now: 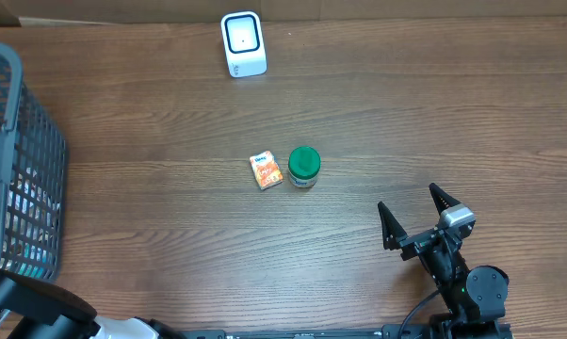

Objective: Scan the item barcode
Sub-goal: 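Return the left gripper to the basket and grasp the tissue pack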

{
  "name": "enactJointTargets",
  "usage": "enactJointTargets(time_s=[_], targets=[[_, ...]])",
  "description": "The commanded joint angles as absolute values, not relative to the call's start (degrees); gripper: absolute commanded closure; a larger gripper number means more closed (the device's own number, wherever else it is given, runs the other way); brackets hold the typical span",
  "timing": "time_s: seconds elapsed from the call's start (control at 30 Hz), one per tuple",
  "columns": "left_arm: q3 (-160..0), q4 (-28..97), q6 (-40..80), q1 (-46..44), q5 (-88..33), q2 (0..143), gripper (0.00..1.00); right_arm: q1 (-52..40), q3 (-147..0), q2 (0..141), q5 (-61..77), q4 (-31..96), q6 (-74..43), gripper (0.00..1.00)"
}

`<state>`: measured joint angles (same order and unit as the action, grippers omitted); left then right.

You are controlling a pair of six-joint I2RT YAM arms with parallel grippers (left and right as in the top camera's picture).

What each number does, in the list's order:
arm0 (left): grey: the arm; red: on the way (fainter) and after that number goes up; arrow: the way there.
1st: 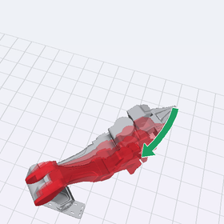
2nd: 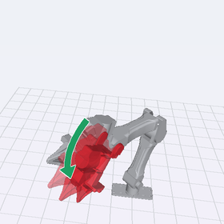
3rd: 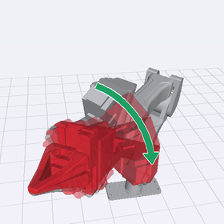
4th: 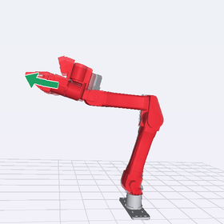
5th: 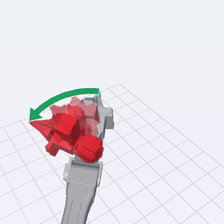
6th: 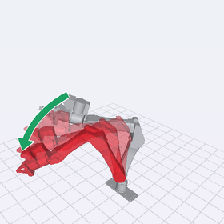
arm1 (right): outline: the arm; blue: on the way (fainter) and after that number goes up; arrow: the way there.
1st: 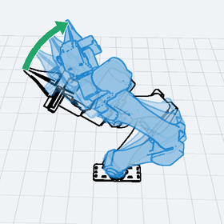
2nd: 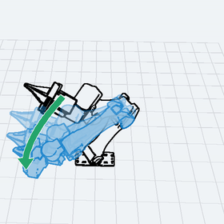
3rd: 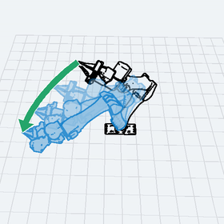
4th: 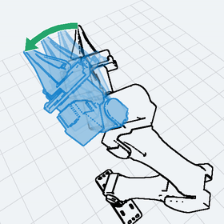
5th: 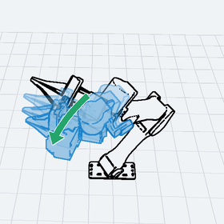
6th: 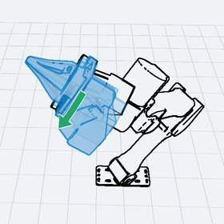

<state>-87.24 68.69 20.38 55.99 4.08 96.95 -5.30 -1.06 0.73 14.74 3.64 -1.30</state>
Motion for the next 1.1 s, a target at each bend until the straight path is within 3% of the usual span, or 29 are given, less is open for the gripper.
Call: enactJointTargets(time_s=[0.0,0.4,0.63,0.73,0.77,0.83,0.87,1.07], targets=[[-81.8,66.1,18.6,56.3,6.0,97.6,0.29,-5.6,-0.4,0.2,14.6,3.4,-1.5,0.0],[-72.4,58.2,18.6,56.3,8.3,101.8,0.28,-5.6,-0.4,0.2,14.6,3.4,-1.5,0.0],[-72.4,57.8,18.6,56.3,8.3,107.8,0.32,-5.6,-0.4,0.2,14.6,3.4,-1.5,0.0],[-72.4,57.6,18.6,56.3,8.3,110.0,0.49,-5.6,-0.4,0.2,14.6,3.4,-1.5,0.0],[-72.4,57.5,18.6,56.3,8.3,110.3,0.59,-5.6,-0.4,0.2,14.6,3.4,-1.5,0.0],[-72.4,57.3,18.6,56.3,8.3,110.6,0.92,-5.6,-0.4,0.2,14.6,3.4,-1.5,0.0],[-72.5,57.2,18.6,56.3,8.3,110.6,0.96,-5.6,-0.4,0.2,14.6,3.4,-1.5,0.0],[-75.4,60.3,18.6,56.2,8.2,110.5,0.96,-5.6,-0.4,0.2,14.6,3.4,-1.5,0.0]])
